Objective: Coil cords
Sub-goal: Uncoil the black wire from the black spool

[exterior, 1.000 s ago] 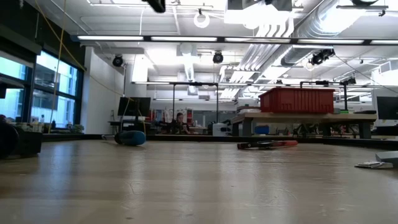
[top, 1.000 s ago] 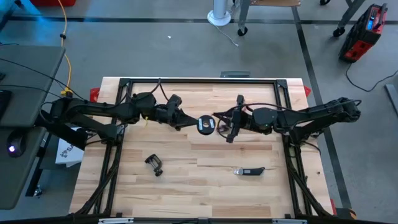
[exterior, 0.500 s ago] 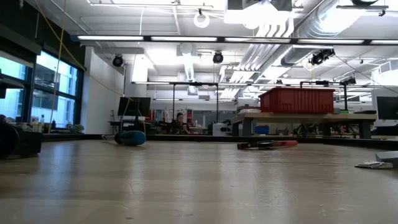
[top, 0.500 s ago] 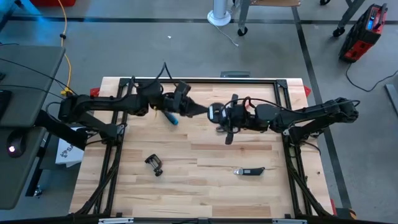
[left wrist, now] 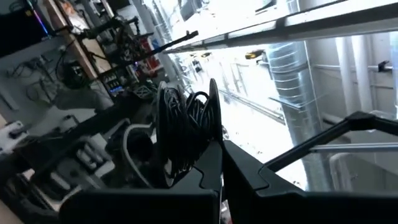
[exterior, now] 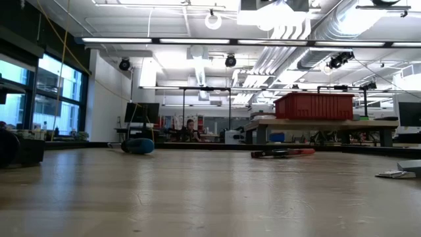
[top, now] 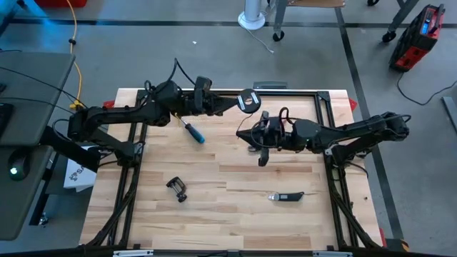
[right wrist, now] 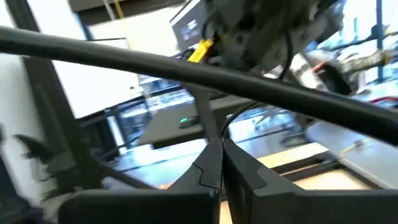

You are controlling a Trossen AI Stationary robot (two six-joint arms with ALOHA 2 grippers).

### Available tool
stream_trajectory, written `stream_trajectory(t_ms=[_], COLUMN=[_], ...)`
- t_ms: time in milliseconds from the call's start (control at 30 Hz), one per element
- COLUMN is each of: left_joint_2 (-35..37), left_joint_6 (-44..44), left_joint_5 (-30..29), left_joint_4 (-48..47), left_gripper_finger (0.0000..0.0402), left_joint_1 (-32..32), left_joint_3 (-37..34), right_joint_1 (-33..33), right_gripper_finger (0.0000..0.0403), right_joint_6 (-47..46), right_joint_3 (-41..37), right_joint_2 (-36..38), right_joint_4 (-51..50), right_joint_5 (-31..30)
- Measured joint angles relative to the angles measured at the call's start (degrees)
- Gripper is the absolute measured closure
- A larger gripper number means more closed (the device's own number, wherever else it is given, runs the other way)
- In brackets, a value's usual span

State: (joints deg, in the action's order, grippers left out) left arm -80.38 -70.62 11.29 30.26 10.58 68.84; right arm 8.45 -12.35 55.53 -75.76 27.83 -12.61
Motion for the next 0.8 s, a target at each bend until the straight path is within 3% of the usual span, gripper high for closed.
stream_trajectory(t_ms=[300,567,800], left_joint_2=[6.2,12.7,14.9], left_joint_6=[6.2,12.8,22.8], left_joint_5=[5.0,9.4,8.3], left_joint_4=[-9.5,-31.6,-50.3], left_gripper_finger=[0.0401,0.0401,0.0398], left_joint_1=[2.7,2.5,-0.5], left_joint_3=[0.0,0.0,0.0], right_joint_1=[3.2,3.7,3.7], right_gripper_finger=[0.0403,0.0403,0.0403], right_joint_6=[0.7,-0.3,-0.5], right_joint_3=[0.0,0.0,0.0], right_joint_2=[2.3,4.5,8.3], right_joint_4=[-7.7,-10.6,-18.8], right_joint_5=[2.0,3.0,5.4])
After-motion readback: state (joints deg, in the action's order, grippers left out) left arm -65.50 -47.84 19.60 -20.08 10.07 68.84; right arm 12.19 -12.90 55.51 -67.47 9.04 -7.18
